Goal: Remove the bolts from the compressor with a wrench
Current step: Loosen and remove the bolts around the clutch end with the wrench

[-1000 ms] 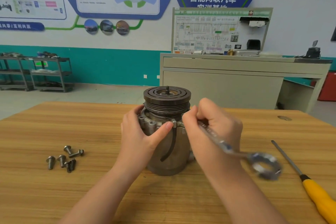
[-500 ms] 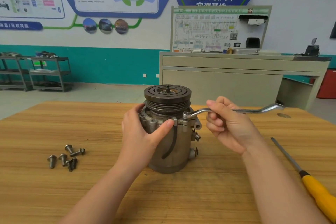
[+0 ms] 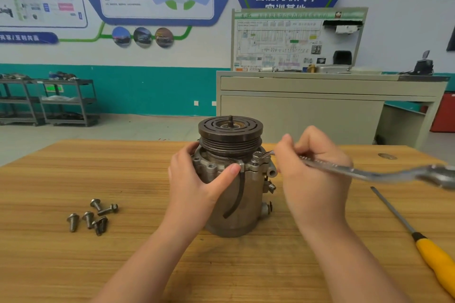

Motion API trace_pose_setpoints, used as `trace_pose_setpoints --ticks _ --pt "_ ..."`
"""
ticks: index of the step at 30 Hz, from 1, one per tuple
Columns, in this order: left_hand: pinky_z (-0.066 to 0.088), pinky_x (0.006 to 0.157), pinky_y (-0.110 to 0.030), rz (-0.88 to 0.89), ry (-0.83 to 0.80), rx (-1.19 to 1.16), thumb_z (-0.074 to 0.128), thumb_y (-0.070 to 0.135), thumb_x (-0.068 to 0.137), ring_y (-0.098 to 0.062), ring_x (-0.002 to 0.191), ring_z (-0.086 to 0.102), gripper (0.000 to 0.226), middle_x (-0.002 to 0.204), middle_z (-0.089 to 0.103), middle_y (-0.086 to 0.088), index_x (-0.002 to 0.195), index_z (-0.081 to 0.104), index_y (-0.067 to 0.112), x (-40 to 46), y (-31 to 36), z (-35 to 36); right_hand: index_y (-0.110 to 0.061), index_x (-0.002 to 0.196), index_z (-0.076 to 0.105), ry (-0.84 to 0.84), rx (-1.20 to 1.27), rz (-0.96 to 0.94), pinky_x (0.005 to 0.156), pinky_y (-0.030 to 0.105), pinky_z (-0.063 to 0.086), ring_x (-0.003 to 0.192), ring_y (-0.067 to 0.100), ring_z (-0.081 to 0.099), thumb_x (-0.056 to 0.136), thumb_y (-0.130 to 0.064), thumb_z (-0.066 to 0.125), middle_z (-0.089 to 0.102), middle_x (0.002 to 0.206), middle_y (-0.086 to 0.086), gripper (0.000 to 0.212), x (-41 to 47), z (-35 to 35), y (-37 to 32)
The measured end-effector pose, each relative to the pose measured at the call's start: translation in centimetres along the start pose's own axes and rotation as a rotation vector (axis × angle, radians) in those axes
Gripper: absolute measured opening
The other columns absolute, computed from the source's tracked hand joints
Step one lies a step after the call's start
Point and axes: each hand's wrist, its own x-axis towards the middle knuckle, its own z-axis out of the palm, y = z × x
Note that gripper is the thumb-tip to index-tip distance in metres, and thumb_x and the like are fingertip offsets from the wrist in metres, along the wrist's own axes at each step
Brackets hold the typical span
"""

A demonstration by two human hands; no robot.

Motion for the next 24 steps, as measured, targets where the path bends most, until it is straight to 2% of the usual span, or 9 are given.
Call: trace_pose_setpoints --ticks 3,6,9,11,13,17,21,24 --pt "0.029 0.096 -0.021 0.002 0.002 0.007 0.056 0.081 0.055 -0.006 0.126 0.035 0.094 0.124 0.036 0.017 0.134 0.031 0.036 0.0 0.0 0.0 -0.023 0.059 0.032 0.072 -0.119 -0.212 0.04 0.015 0.023 0.045 0.007 0.031 0.086 -0.013 0.054 0.025 0.049 -0.01 0.037 -1.2 0.7 -0.4" --pt "0.03 0.098 -0.023 0.0 0.007 0.009 0.056 0.08 0.053 -0.008 0.127 0.035 0.102 0.125 0.036 0.016 0.138 0.033 0.03 0.0 0.0 0.0 -0.031 0.068 0.025 0.16 -0.186 -0.216 0.041 0.021 0.028 0.048 0.009 0.029 0.087 -0.012 0.055 0.025 0.059 0.0 0.041 -2.0 1.7 -0.7" --pt "0.03 0.096 -0.021 0.003 0.008 0.016 0.056 0.08 0.054 -0.008 0.127 0.035 0.101 0.124 0.036 0.015 0.138 0.033 0.03 0.0 0.0 0.0 -0.036 0.075 0.024 0.139 -0.233 -0.318 0.042 0.019 0.029 0.051 0.009 0.028 0.088 -0.011 0.056 0.02 0.055 -0.007 0.043 -2.4 2.1 -0.9" --pt "0.028 0.094 -0.018 0.004 0.009 0.009 0.056 0.08 0.054 -0.006 0.126 0.035 0.096 0.124 0.035 0.016 0.134 0.032 0.034 0.0 0.0 0.0 -0.03 0.07 0.025 0.123 -0.234 -0.284 0.04 0.018 0.025 0.049 0.012 0.027 0.087 -0.01 0.056 0.021 0.054 -0.01 0.041 -2.3 2.0 -0.7" --pt "0.029 0.095 -0.02 0.003 0.008 0.006 0.056 0.08 0.054 -0.006 0.125 0.035 0.093 0.123 0.035 0.016 0.132 0.03 0.037 -0.1 0.0 0.0 -0.025 0.064 0.026 0.103 -0.205 -0.196 0.042 0.014 0.021 0.047 0.008 0.027 0.085 -0.011 0.054 0.021 0.051 -0.011 0.038 -1.9 1.5 -0.4" --pt "0.031 0.097 -0.023 0.002 0.004 0.016 0.056 0.079 0.056 -0.006 0.125 0.035 0.092 0.126 0.036 0.015 0.133 0.03 0.037 0.0 0.0 0.0 -0.027 0.056 0.023 0.079 -0.11 0.0 0.041 0.013 0.019 0.044 0.005 0.029 0.08 -0.011 0.054 0.03 0.047 -0.007 0.042 -0.8 0.6 -0.1" --pt "0.03 0.095 -0.022 0.005 0.005 0.016 0.059 0.077 0.058 -0.007 0.125 0.035 0.086 0.124 0.036 0.016 0.129 0.028 0.039 -0.1 0.0 0.0 -0.023 0.062 0.023 0.038 -0.203 -0.184 0.043 0.02 0.019 0.047 0.01 0.024 0.083 -0.009 0.052 0.017 0.051 -0.009 0.039 -1.2 1.0 -1.0" --pt "0.036 0.101 -0.027 -0.003 0.017 0.021 0.062 0.077 0.061 -0.011 0.126 0.037 0.093 0.123 0.038 0.013 0.135 0.034 0.03 -0.1 0.0 0.0 -0.021 0.062 0.03 -0.018 -0.32 -0.325 0.041 0.023 0.02 0.046 0.014 0.024 0.08 0.001 0.058 0.024 0.055 -0.008 0.04 -2.0 1.6 -1.7"
